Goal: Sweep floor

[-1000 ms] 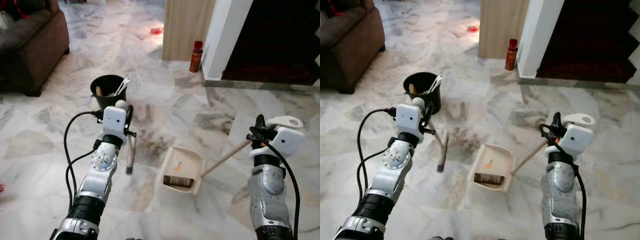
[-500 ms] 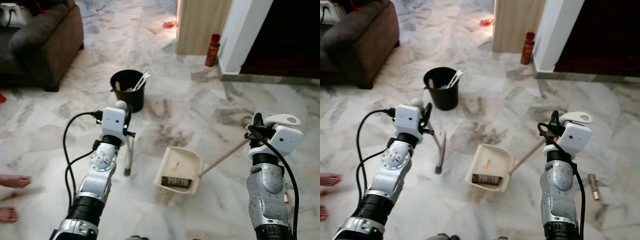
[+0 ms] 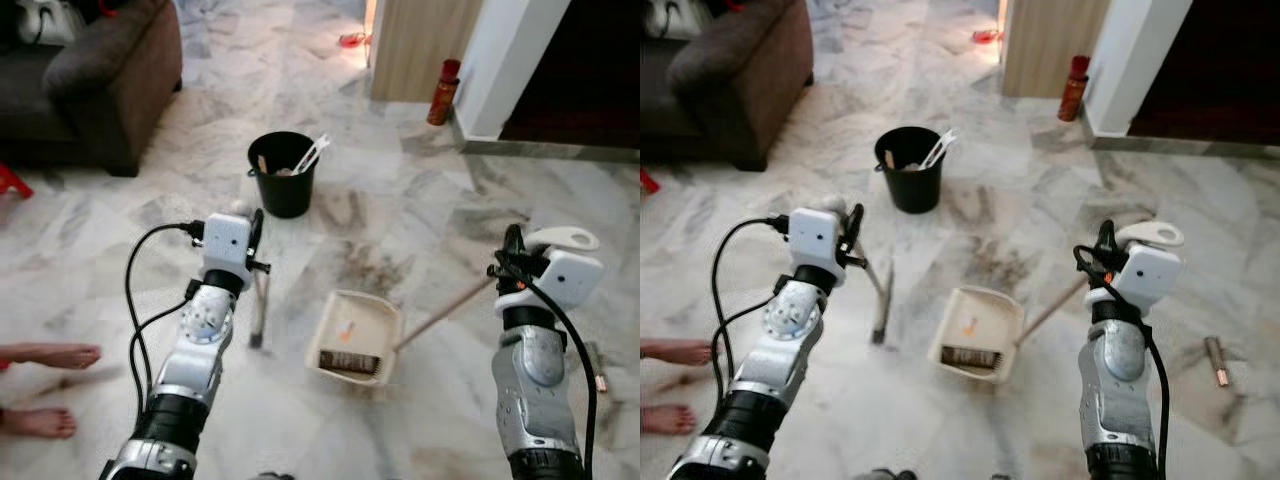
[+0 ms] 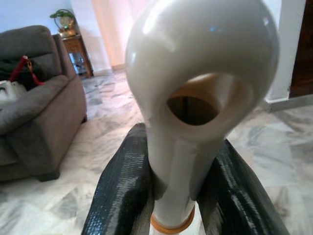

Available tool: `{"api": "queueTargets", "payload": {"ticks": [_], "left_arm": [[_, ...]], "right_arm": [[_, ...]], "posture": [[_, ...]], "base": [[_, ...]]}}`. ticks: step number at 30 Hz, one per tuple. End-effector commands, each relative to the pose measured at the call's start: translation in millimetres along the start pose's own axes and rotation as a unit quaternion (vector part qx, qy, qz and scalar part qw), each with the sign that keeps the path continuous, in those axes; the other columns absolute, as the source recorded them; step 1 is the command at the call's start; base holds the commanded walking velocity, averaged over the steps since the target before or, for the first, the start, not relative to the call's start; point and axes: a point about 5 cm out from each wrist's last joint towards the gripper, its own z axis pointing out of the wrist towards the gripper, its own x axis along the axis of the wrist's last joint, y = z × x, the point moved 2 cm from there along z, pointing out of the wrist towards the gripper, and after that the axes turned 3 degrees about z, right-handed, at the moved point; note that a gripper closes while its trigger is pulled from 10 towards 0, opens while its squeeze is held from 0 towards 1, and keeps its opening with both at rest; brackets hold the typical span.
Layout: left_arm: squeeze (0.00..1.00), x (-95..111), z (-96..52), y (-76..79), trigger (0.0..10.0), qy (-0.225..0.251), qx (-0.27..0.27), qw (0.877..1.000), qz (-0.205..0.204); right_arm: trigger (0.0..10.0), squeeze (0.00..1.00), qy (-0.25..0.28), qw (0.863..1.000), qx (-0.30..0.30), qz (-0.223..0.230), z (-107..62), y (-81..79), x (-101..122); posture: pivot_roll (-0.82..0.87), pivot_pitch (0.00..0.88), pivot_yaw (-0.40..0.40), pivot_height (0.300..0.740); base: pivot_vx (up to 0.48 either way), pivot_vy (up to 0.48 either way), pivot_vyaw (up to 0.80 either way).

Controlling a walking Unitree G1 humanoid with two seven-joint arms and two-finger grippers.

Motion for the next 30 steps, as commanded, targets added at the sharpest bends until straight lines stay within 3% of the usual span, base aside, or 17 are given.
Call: {"api": "queueTargets", "payload": {"ticks": [1, 13, 30], "left_arm": [[0.0, 12.7, 2.3, 4.6, 10.0, 0.031, -0.007, 1.0, -0.003], [0.0, 14.1, 2.6, 6.5, 10.0, 0.029, -0.012, 0.999, -0.008], [0.0, 13.4, 2.1, 6.0, 10.0, 0.028, -0.013, 1.0, -0.008]], "right_arm": [[10.0, 0.0, 0.034, 0.999, 0.002, 0.0, 4.6, -0.4, 15.7], [10.0, 0.0, 0.032, 0.999, 0.013, 0.004, 4.0, -4.3, 15.4], [10.0, 0.0, 0.025, 0.999, 0.025, 0.007, 3.9, -8.6, 12.7]], "posture": [[0.04, 0.144, -0.013, 0.74], [0.05, 0.143, -0.012, 0.74], [0.05, 0.138, -0.012, 0.74]], "base": [[0.0, 0.0, 0.0], [0.0, 0.0, 0.0], [0.301, 0.0, 0.0]]}}
